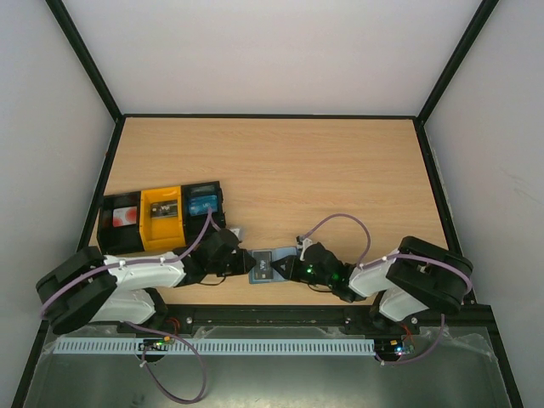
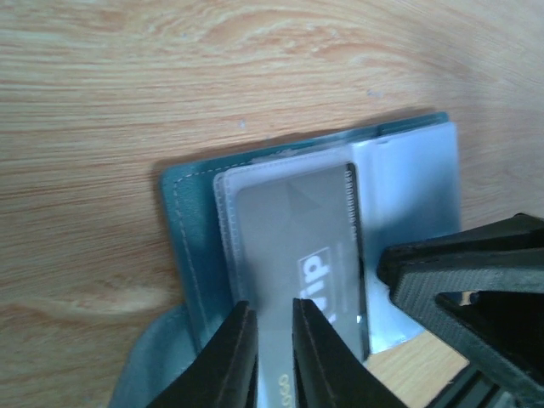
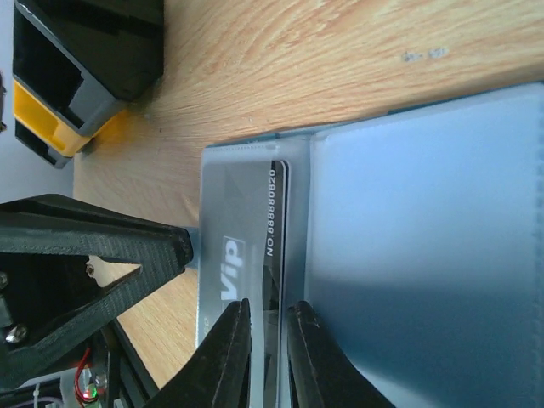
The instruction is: Take the credit cards out of the card holder
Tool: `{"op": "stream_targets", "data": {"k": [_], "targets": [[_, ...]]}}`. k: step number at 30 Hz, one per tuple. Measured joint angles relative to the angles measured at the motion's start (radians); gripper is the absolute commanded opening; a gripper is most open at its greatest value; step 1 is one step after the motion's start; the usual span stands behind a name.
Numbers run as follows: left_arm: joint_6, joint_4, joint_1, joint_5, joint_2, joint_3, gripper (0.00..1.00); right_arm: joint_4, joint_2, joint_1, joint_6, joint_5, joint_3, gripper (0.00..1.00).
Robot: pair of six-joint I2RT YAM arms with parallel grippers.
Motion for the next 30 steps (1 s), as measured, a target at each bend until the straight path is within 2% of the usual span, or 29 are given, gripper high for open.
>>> {"op": "stream_targets", "data": {"k": [4,13,17,23,26,30], "targets": [[0.002,0.017,0.000,-0.003,0.052,-0.002,0.03,0.002,0.020,0.000,0.000,-0.006,0.005,0.14],[-0.019,0.100,0.000,-0.003,0.084,-0.029,0.03,0.038,0.063,-0.001,0.000,-0.014,0.016,0.14],[-0.023,0.108,0.000,-0.005,0.084,-0.034,0.03,0.050,0.077,-0.002,0.001,-0.014,0.016,0.02],[-0.025,0.106,0.000,-0.013,0.082,-0.034,0.03,0.053,0.084,-0.007,0.008,-0.010,0.014,0.02],[-0.024,0.100,0.000,-0.018,0.078,-0.034,0.08,0.064,0.076,-0.007,0.011,-0.008,0.004,0.02],[-0.023,0.085,-0.002,-0.021,0.067,-0.033,0.07,0.073,0.059,-0.008,0.012,-0.005,-0.015,0.02]]}}
